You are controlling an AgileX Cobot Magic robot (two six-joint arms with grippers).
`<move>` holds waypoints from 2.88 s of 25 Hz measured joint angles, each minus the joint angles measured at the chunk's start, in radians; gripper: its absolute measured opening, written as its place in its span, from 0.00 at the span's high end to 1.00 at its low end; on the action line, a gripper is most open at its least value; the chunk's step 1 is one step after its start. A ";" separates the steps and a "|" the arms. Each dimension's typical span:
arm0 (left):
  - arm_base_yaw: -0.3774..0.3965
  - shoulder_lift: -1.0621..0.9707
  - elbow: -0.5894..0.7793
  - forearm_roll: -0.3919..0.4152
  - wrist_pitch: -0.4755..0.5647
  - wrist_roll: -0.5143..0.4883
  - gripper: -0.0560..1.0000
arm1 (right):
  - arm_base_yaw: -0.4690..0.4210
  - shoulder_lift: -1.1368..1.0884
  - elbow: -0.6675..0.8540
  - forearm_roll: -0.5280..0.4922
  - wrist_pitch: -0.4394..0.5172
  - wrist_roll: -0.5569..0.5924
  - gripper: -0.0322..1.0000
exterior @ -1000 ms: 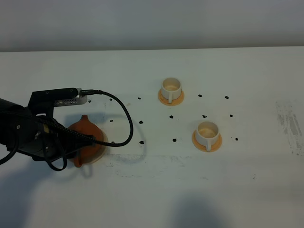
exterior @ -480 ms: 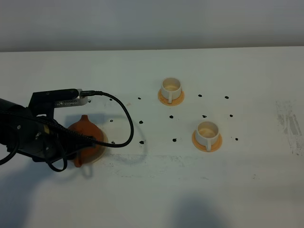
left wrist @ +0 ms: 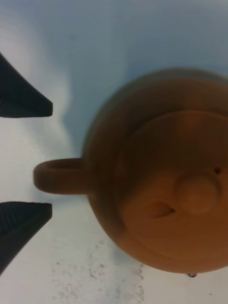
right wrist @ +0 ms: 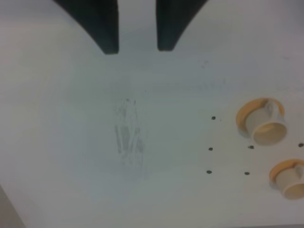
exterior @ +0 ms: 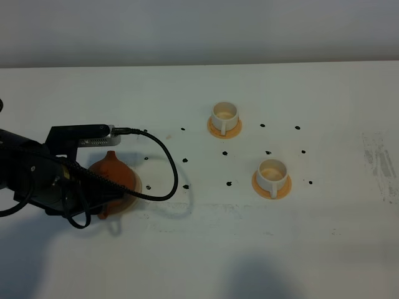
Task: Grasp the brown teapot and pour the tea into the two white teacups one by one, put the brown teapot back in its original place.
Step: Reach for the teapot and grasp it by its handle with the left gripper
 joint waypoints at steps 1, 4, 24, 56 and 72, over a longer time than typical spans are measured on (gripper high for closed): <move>0.000 0.000 0.000 0.000 -0.004 0.001 0.57 | 0.000 0.000 0.000 0.000 0.000 0.000 0.75; 0.000 0.005 0.000 0.000 -0.007 0.001 0.57 | 0.000 0.000 0.000 0.000 0.000 0.000 0.75; 0.000 0.022 0.000 -0.006 -0.072 0.003 0.57 | 0.000 0.000 0.000 0.000 0.000 0.000 0.75; 0.000 0.040 0.000 -0.032 -0.079 0.031 0.58 | 0.000 0.000 0.000 0.000 0.000 0.000 0.75; 0.000 0.040 0.000 -0.032 -0.056 0.043 0.86 | 0.000 0.000 0.000 0.000 0.000 0.000 0.75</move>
